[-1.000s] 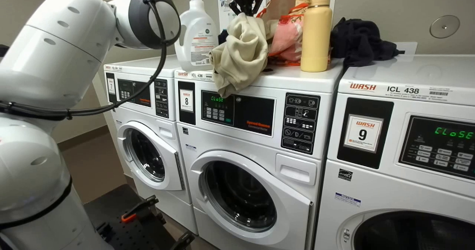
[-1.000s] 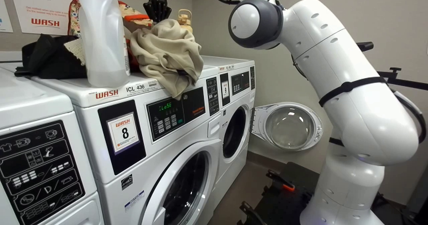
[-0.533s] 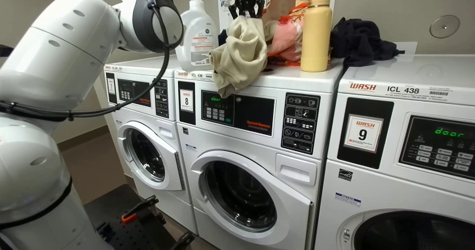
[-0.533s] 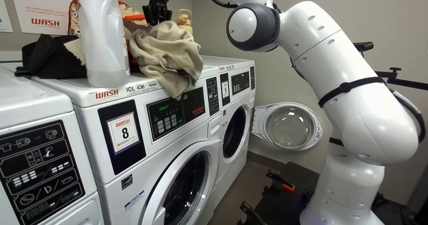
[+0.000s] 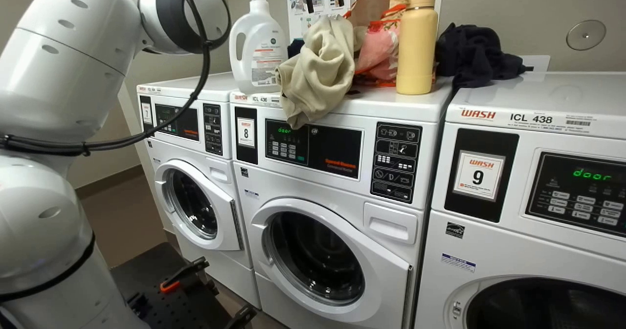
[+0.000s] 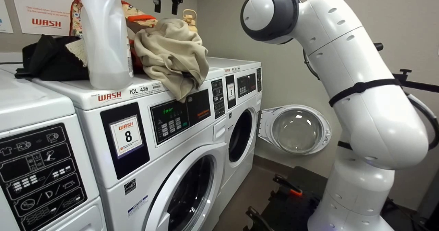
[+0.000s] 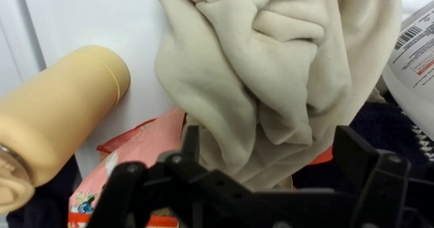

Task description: Remove the beige clothing from the bag

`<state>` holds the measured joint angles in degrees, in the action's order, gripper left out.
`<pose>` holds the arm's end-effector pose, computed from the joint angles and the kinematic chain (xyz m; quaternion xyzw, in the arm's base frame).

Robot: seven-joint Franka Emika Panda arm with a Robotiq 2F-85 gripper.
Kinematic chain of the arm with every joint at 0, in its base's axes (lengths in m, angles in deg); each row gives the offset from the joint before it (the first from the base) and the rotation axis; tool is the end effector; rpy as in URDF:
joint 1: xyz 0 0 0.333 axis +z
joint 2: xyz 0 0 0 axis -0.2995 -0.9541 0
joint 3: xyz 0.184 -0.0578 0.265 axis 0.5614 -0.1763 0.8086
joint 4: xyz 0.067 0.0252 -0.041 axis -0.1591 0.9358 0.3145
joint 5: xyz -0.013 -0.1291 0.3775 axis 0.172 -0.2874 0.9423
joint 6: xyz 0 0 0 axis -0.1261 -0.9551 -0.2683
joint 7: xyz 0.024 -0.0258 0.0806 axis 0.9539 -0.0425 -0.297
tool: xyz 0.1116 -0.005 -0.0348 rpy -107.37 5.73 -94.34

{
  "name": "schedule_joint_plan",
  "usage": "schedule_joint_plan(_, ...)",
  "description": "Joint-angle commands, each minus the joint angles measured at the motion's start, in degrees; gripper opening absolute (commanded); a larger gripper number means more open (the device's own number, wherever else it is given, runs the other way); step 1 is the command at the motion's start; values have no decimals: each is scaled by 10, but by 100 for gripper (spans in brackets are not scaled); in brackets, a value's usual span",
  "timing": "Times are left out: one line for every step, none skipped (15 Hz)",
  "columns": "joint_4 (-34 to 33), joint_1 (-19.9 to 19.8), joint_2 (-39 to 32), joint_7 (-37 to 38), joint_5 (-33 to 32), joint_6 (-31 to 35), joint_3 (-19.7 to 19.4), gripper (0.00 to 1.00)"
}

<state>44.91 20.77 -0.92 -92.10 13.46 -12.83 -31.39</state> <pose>0.6596 0.0353 0.7337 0.9839 0.1297 0.1198 0.0291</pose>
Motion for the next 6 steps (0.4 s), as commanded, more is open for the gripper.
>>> schedule_joint_plan(0,1,13,-7,-2,37,-3,100)
schedule_joint_plan(0,1,13,-10,-2,49,-2,100)
schedule_joint_plan(1,1,14,-8,0,58,-2,100)
schedule_joint_plan(2,1,14,-8,-1,67,-2,100)
schedule_joint_plan(4,0,15,-7,1,70,-2,100)
schedule_joint_plan(5,0,16,-7,0,73,-2,100)
